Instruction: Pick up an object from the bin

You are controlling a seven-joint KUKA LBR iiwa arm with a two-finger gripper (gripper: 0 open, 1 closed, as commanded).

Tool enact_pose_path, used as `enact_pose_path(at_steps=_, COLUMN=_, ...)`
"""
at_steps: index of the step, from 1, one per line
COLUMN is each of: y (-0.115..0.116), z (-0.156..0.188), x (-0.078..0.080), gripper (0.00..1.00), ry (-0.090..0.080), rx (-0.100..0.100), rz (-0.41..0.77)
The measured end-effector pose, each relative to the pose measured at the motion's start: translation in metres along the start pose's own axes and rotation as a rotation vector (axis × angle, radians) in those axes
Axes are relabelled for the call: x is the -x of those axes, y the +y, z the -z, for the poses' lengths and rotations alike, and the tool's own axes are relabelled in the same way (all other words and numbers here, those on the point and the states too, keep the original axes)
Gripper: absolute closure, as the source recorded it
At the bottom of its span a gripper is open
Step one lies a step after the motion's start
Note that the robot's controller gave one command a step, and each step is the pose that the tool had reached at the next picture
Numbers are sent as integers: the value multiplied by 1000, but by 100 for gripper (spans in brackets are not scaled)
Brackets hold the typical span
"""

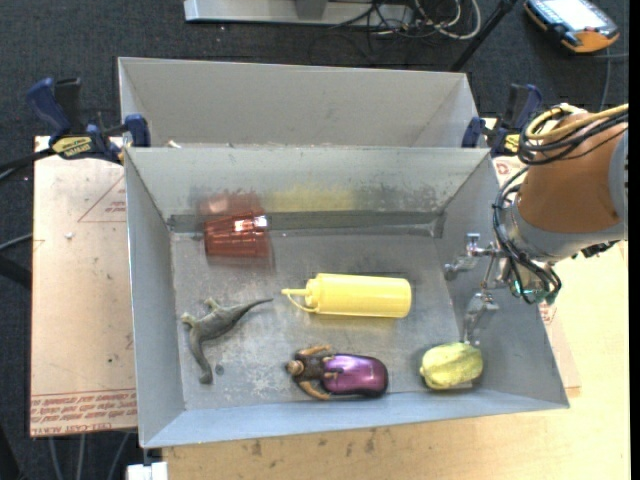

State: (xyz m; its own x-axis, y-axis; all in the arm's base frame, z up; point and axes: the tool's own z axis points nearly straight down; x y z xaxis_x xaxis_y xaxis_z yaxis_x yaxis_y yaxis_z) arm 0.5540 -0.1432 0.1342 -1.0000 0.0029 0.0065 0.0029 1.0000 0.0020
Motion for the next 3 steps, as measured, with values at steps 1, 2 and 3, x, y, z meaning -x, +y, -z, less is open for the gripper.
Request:
enact_pose_path(at_steps=1, y=0, z=2, x=1, gripper=0, ry=-3, rx=0, rz=1)
enact_pose_path(at_steps=2, y=17, z=-9, x=23, gripper=0, ry=-12, rx=-6, rz=85)
enact_pose_path(at_steps=3, y=53, z=-16, x=23, gripper=0, ry=-10, rx=-2, rz=256)
